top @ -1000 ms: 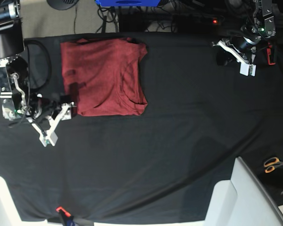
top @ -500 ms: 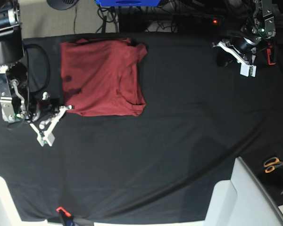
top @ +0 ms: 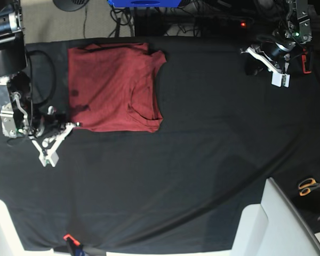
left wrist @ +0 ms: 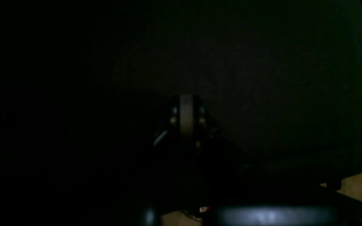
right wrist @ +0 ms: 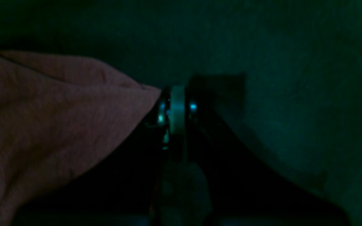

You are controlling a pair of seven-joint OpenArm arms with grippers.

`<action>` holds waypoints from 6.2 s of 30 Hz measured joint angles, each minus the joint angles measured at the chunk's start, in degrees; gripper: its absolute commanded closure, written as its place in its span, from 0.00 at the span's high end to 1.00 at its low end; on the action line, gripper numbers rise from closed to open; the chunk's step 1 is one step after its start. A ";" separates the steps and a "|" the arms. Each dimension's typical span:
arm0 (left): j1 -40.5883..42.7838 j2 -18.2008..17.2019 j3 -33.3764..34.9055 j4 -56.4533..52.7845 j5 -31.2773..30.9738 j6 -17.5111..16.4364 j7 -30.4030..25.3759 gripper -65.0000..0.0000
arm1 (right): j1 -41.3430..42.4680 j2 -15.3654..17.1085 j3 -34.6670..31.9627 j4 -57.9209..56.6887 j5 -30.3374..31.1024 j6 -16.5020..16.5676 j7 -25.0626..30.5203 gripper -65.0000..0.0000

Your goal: Fold the T-shirt properly

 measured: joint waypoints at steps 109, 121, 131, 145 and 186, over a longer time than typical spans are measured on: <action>-9.03 1.31 12.46 14.34 -13.53 -1.03 24.96 0.00 | -40.44 -3.50 2.97 42.03 -0.20 -4.46 -4.20 0.01; -16.09 4.35 20.04 -3.06 -25.83 -8.85 25.11 1.00 | -40.35 -3.48 2.69 39.47 -0.42 -4.39 -4.37 0.01; -18.23 12.28 20.59 -10.75 -19.54 -9.88 23.61 1.00 | -40.48 -3.50 2.60 38.60 -0.42 -4.31 -2.12 0.01; -20.92 13.90 23.67 -13.31 -17.05 -10.25 23.56 1.00 | -40.50 -3.48 2.75 38.60 -0.42 -4.28 -2.08 0.01; -30.84 14.14 35.93 -20.06 -14.82 -8.76 30.38 0.00 | -39.10 -3.37 3.02 38.36 -0.20 -4.28 -1.95 0.01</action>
